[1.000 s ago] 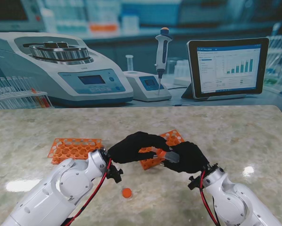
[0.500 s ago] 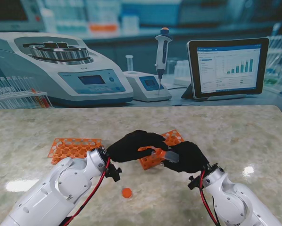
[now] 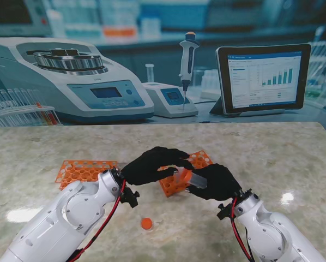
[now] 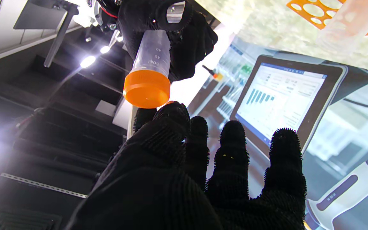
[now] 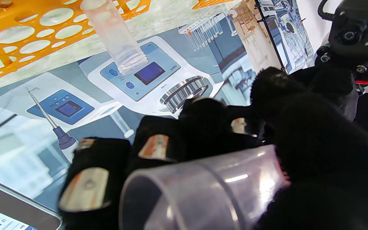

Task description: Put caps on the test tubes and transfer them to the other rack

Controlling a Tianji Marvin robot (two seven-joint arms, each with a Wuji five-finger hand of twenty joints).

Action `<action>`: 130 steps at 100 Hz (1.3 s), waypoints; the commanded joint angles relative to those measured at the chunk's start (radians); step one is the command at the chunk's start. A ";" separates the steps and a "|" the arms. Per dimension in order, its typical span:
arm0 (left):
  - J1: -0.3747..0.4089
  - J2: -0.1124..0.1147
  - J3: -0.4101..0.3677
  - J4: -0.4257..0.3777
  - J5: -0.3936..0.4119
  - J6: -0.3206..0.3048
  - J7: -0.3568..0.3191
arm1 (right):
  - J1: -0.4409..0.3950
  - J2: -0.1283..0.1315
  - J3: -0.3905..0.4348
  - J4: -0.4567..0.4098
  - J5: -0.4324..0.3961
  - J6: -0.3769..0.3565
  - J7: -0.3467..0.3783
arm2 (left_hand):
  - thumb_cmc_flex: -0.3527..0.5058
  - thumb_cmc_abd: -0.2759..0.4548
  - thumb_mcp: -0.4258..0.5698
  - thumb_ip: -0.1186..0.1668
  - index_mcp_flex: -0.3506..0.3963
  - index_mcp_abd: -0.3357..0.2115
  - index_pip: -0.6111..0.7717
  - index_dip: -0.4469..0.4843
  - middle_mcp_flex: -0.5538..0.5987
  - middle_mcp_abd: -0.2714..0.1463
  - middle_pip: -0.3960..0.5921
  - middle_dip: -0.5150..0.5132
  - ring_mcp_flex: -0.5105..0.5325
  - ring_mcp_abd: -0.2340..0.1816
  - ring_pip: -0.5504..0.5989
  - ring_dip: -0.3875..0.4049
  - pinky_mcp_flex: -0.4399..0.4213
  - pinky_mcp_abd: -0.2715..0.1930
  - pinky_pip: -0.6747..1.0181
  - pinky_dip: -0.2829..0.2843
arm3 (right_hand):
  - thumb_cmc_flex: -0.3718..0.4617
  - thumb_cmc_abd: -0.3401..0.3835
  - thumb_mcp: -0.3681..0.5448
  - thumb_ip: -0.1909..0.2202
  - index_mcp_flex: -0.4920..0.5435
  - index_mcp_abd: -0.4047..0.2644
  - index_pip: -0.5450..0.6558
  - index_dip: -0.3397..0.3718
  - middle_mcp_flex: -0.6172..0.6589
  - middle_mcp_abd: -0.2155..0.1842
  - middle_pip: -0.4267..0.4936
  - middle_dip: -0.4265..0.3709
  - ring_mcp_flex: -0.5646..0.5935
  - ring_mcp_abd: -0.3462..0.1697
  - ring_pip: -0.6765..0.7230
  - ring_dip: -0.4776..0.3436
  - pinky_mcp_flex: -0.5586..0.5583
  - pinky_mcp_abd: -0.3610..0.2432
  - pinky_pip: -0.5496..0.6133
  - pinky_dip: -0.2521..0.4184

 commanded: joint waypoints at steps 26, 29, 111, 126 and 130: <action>0.032 0.002 -0.034 -0.032 -0.028 0.013 -0.015 | -0.003 -0.004 -0.005 -0.005 0.002 0.001 0.003 | -0.146 0.179 -0.290 0.044 -0.054 0.191 -0.147 -0.083 -0.084 -0.001 -0.028 -0.030 -0.066 -0.033 -0.021 -0.011 -0.038 -0.010 -0.065 -0.019 | 0.049 0.014 0.001 0.015 0.028 -0.073 0.068 0.035 0.045 0.011 0.009 0.012 0.086 -0.140 0.136 0.044 0.028 -0.013 0.105 0.005; 0.033 0.003 -0.033 -0.033 -0.035 0.016 -0.019 | -0.003 -0.003 -0.005 -0.004 0.002 0.001 0.003 | -0.161 0.179 -0.293 0.043 -0.055 0.198 -0.148 -0.084 -0.087 0.001 -0.030 -0.029 -0.068 -0.033 -0.021 -0.011 -0.040 -0.011 -0.067 -0.019 | 0.049 0.014 0.002 0.015 0.027 -0.075 0.068 0.036 0.045 0.010 0.009 0.012 0.086 -0.140 0.136 0.044 0.028 -0.013 0.105 0.005; -0.006 0.002 0.033 -0.007 -0.066 0.050 -0.046 | -0.004 -0.004 -0.004 -0.007 0.003 0.005 0.001 | -0.372 0.004 -0.267 0.038 -0.174 0.272 0.104 0.298 -0.155 0.012 -0.015 0.047 -0.087 -0.038 -0.011 0.020 -0.045 -0.011 -0.108 -0.004 | 0.050 0.013 0.002 0.015 0.028 -0.075 0.067 0.037 0.046 0.013 0.009 0.012 0.086 -0.140 0.135 0.043 0.028 -0.013 0.105 0.005; -0.009 0.002 0.037 -0.007 -0.047 0.050 -0.039 | -0.006 -0.004 -0.001 -0.008 0.003 0.003 0.001 | -0.354 -0.017 -0.259 0.039 -0.192 0.271 0.168 0.343 -0.153 0.013 -0.007 0.055 -0.075 -0.036 -0.004 0.028 -0.038 -0.008 -0.097 -0.007 | 0.049 0.013 0.001 0.015 0.028 -0.074 0.067 0.038 0.046 0.013 0.009 0.012 0.086 -0.140 0.135 0.043 0.028 -0.013 0.105 0.005; -0.010 0.002 0.037 -0.008 -0.042 0.050 -0.037 | -0.006 -0.004 -0.001 -0.008 0.003 0.003 0.001 | -0.353 -0.017 -0.259 0.039 -0.191 0.270 0.174 0.347 -0.151 0.010 -0.006 0.056 -0.073 -0.036 -0.003 0.028 -0.037 -0.008 -0.095 -0.007 | 0.049 0.013 0.002 0.015 0.028 -0.074 0.067 0.038 0.045 0.013 0.009 0.012 0.086 -0.140 0.135 0.043 0.028 -0.013 0.105 0.005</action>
